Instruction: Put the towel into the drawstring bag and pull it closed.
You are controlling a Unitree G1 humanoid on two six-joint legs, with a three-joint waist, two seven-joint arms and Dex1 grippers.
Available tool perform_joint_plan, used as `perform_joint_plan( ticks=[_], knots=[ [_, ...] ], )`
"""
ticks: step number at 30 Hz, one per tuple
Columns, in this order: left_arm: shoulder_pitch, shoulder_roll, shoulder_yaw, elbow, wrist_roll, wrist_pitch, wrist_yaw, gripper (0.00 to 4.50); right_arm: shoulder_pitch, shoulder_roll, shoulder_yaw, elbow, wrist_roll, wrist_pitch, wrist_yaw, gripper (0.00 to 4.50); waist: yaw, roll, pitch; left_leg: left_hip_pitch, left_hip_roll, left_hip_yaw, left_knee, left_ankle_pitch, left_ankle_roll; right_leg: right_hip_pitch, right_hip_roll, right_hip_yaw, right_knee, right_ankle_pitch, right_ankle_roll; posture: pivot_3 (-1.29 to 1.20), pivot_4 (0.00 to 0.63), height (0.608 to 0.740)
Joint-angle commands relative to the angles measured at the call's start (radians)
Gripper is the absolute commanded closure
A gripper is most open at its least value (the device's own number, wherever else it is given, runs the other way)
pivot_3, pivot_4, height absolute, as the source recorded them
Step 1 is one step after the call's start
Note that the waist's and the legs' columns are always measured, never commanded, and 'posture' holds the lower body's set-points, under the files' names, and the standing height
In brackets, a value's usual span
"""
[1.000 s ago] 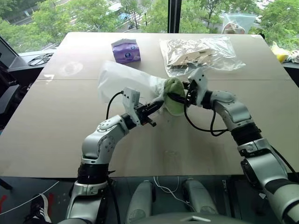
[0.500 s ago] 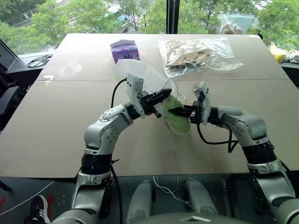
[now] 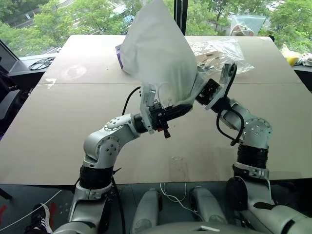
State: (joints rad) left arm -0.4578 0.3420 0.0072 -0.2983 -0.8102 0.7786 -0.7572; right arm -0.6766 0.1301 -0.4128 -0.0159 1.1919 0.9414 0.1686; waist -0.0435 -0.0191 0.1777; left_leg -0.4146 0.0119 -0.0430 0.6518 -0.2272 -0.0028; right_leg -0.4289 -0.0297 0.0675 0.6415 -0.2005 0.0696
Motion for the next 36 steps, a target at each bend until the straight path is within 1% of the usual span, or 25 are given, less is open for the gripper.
perform_joint_plan(
  ticks=[1,2,3,4,7,9,12,13,15,17,18,19,20,21,23,25,27,30,32,34,36],
  knots=[
    [0.001,-0.004,-0.009,-0.01,0.007,-0.011,0.014,4.5,-0.062,0.115,-0.085,-0.054,0.228,-0.155,-0.22,4.43,0.003,0.0,0.0,-0.001,0.0,0.0,0.0,0.0,0.0,-0.001,0.0,0.0,0.0,0.0,0.0,0.0,0.15,0.74],
    [-0.003,-0.009,-0.008,-0.002,0.015,-0.02,0.02,4.5,-0.065,0.163,-0.083,-0.065,0.283,-0.21,-0.301,4.43,0.003,0.0,0.0,-0.001,-0.001,0.0,0.0,0.0,0.0,0.0,-0.001,0.0,0.0,0.0,0.0,0.0,0.15,0.74],
    [-0.006,-0.012,-0.009,0.003,0.019,-0.026,0.025,4.5,-0.064,0.19,-0.075,-0.074,0.323,-0.25,-0.358,4.43,0.002,0.0,0.0,-0.001,-0.001,0.0,0.0,0.0,0.0,0.0,-0.001,0.0,0.0,0.0,0.0,0.0,0.15,0.74],
    [-0.01,-0.02,-0.011,0.015,0.03,-0.038,0.035,4.5,-0.061,0.234,-0.059,-0.08,0.345,-0.311,-0.439,4.43,0.0,0.0,0.0,-0.001,-0.001,0.001,0.0,0.0,0.0,0.0,-0.001,0.001,0.0,0.0,0.0,0.0,0.15,0.74],
    [-0.028,-0.055,-0.016,0.054,0.069,-0.078,0.072,4.5,-0.045,0.305,0.007,-0.082,0.367,-0.474,-0.641,4.43,-0.004,0.0,0.0,0.0,-0.001,0.001,0.0,0.0,0.0,-0.001,-0.001,0.001,0.0,0.0,0.0,0.0,0.15,0.74],
    [-0.049,-0.085,-0.012,0.096,0.1,-0.11,0.104,4.5,-0.027,0.301,0.072,-0.091,0.355,-0.541,-0.753,4.43,-0.008,0.0,0.0,0.0,0.0,0.001,0.0,0.0,0.0,-0.001,0.0,0.001,0.0,0.0,0.0,0.0,0.15,0.74],
    [-0.072,-0.108,-0.016,0.157,0.156,-0.153,0.134,4.5,-0.004,0.254,0.157,-0.108,0.309,-0.615,-0.89,4.43,-0.015,0.0,0.0,-0.001,0.0,0.001,0.0,0.0,0.0,-0.001,0.0,0.001,0.0,0.0,0.0,0.0,0.15,0.74],
    [-0.078,-0.11,-0.022,0.177,0.182,-0.171,0.141,4.5,0.003,0.228,0.181,-0.112,0.283,-0.629,-0.92,4.04,-0.015,0.0,0.0,-0.001,0.0,0.001,0.0,0.0,0.0,-0.001,0.0,0.001,0.0,0.0,0.0,0.0,0.15,0.74],
    [-0.094,-0.122,-0.024,0.219,0.218,-0.198,0.162,4.5,0.016,0.161,0.228,-0.116,0.213,-0.631,-0.95,3.09,-0.018,0.0,0.0,-0.001,0.0,0.001,0.0,0.0,0.0,-0.001,0.0,0.001,0.0,0.0,0.0,0.0,0.15,0.74],
    [-0.108,-0.131,-0.024,0.248,0.246,-0.215,0.177,4.5,0.026,0.115,0.26,-0.121,0.168,-0.622,-0.97,2.52,-0.018,0.0,0.0,-0.001,0.0,0.001,-0.001,0.0,0.0,-0.001,0.0,0.001,0.0,0.0,0.0,0.0,0.15,0.74],
    [-0.117,-0.136,-0.024,0.265,0.262,-0.225,0.187,4.5,0.034,0.073,0.287,-0.128,0.129,-0.592,-0.978,1.92,-0.018,0.0,0.0,-0.001,0.0,0.001,-0.001,0.0,0.0,-0.002,0.0,0.001,0.0,0.0,0.0,0.0,0.15,0.74],
    [-0.124,-0.141,-0.022,0.278,0.274,-0.232,0.193,4.5,0.041,0.033,0.312,-0.134,0.101,-0.556,-0.978,1.48,-0.018,0.0,0.0,-0.001,0.0,0.001,-0.001,0.0,0.0,-0.001,0.0,0.001,-0.001,0.0,0.0,0.0,0.15,0.74],
    [-0.131,-0.146,-0.02,0.287,0.282,-0.238,0.199,4.5,0.049,-0.027,0.351,-0.147,0.084,-0.487,-0.949,1.33,-0.017,0.0,0.0,-0.001,0.0,0.001,-0.001,0.0,0.0,-0.001,0.0,0.002,-0.001,0.0,0.0,0.0,0.15,0.74],
    [-0.138,-0.15,-0.016,0.294,0.288,-0.242,0.202,4.5,0.057,-0.094,0.39,-0.167,0.074,-0.404,-0.902,0.82,-0.017,0.0,0.0,-0.001,0.0,0.001,-0.001,0.0,0.0,-0.001,0.0,0.001,-0.001,0.0,0.0,0.0,0.15,0.74],
    [-0.149,-0.157,-0.005,0.307,0.292,-0.249,0.209,4.5,0.087,-0.191,0.43,-0.211,0.088,-0.273,-0.834,0.82,-0.014,0.0,0.0,-0.002,-0.001,0.001,-0.001,0.0,0.0,-0.002,-0.001,0.001,-0.001,0.0,0.0,0.0,0.15,0.74],
    [-0.153,-0.158,-0.001,0.309,0.295,-0.252,0.209,4.5,0.123,-0.254,0.428,-0.246,0.123,-0.201,-0.791,0.82,-0.011,0.0,0.0,-0.002,-0.001,0.002,-0.001,0.0,0.0,-0.001,-0.002,0.001,-0.002,0.0,0.0,0.0,0.15,0.74],
    [-0.152,-0.153,-0.005,0.304,0.306,-0.256,0.202,4.5,0.151,-0.365,0.451,-0.288,0.099,-0.109,-0.696,0.82,-0.009,0.0,0.0,-0.002,-0.001,0.002,-0.001,0.0,0.0,-0.001,-0.002,0.001,-0.002,0.0,0.0,0.0,0.15,0.74],
    [-0.16,-0.16,-0.001,0.303,0.305,-0.253,0.209,4.5,0.222,-0.45,0.426,-0.334,0.152,-0.042,-0.578,0.82,-0.002,0.0,0.0,-0.002,-0.001,0.002,-0.001,0.0,0.0,-0.001,-0.002,0.001,-0.002,0.0,0.0,0.0,0.15,0.74],
    [-0.164,-0.164,-0.003,0.305,0.31,-0.257,0.209,4.5,0.241,-0.508,0.415,-0.395,0.176,-0.016,-0.439,0.82,-0.001,0.0,0.0,-0.002,-0.001,0.002,-0.001,0.0,0.0,-0.001,-0.001,0.002,-0.002,0.0,0.0,0.0,0.15,0.74],
    [-0.165,-0.171,-0.002,0.309,0.315,-0.262,0.213,4.5,0.241,-0.579,0.433,-0.484,0.154,-0.003,-0.266,0.82,-0.001,0.0,0.0,-0.002,-0.001,0.002,-0.001,0.0,0.0,-0.001,-0.001,0.002,-0.002,-0.001,0.002,0.0,0.15,0.74],
    [-0.164,-0.178,-0.003,0.314,0.32,-0.268,0.218,4.5,0.246,-0.624,0.446,-0.555,0.154,0.001,-0.133,0.82,0.0,0.0,0.0,-0.001,-0.001,0.002,-0.001,0.0,0.0,-0.001,-0.001,0.002,-0.002,-0.002,0.004,0.0,0.15,0.74]
  ],
)
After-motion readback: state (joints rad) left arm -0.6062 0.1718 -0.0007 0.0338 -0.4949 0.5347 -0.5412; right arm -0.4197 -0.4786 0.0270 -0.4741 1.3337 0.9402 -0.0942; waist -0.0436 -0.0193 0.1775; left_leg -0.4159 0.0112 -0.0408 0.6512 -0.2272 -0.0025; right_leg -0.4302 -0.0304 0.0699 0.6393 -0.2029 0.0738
